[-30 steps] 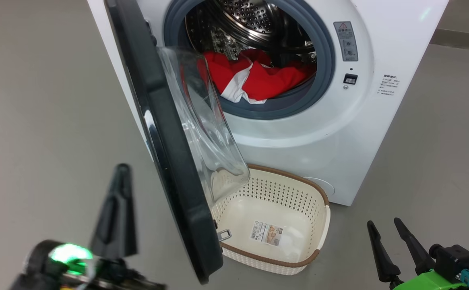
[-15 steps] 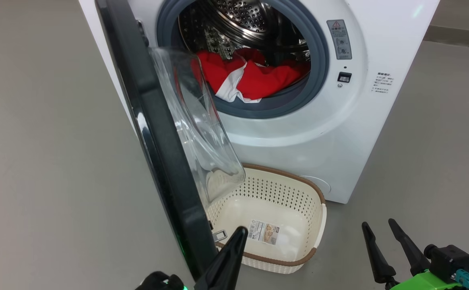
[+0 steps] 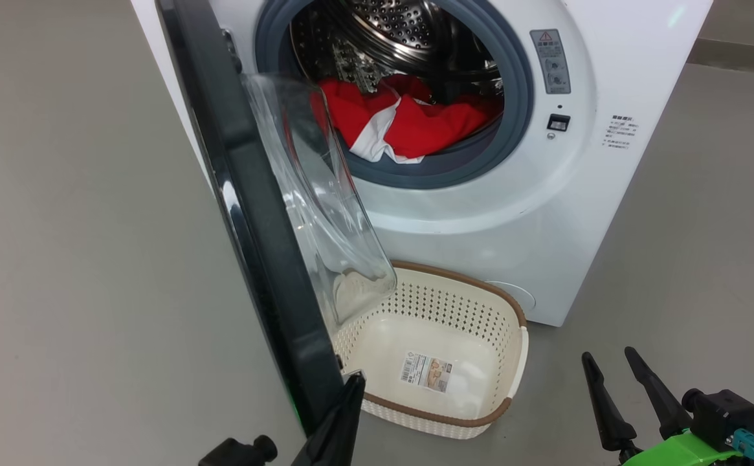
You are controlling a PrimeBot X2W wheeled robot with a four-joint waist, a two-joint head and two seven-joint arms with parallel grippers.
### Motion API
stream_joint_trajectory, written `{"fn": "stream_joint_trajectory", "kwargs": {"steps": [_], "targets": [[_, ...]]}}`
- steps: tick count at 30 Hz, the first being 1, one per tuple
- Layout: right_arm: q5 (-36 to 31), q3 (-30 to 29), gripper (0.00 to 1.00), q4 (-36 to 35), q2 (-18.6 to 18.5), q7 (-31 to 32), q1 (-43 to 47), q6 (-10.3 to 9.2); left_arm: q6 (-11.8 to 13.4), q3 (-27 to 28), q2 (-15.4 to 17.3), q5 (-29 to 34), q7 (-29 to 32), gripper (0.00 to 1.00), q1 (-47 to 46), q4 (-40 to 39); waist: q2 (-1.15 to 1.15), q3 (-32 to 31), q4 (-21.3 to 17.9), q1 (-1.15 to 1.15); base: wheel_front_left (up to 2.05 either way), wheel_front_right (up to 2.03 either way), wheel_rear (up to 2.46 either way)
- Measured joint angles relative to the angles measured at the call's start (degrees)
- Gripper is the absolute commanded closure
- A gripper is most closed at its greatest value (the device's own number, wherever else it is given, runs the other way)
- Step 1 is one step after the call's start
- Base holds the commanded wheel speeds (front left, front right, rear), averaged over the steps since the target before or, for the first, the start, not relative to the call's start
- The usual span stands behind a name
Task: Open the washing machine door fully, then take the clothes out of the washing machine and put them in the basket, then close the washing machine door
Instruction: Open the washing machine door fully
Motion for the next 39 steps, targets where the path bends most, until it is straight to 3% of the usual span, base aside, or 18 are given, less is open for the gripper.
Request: {"fn": "stream_joint_trajectory", "kwargs": {"steps": [12,22,27,39], "targets": [[0.09,0.09,0.0,0.03,0.03,0.0,0.04,0.0,0.29,1.37,-0.49,-0.38,0.08,1.0,0.2,0.52,0.0,-0.52,2.86,0.0,0.0,0.0,0.0],[0.11,1.04,0.0,0.16,-0.05,0.0,0.03,0.0,2.64,5.79,-0.37,0.74,0.08,1.0,1.97,-1.07,0.0,-0.71,6.51,0.0,0.0,0.0,0.0],[0.19,2.46,0.0,0.89,-0.42,0.0,-0.18,0.0,4.57,9.51,-0.37,1.72,0.08,1.0,3.61,-3.82,0.0,0.16,7.4,0.0,0.0,0.0,0.0],[0.54,2.88,0.0,1.21,-0.69,0.0,-1.58,0.0,5.57,18.68,-0.47,2.24,0.03,1.0,3.68,-3.86,0.0,0.89,7.59,0.0,0.0,0.0,0.0]]}}
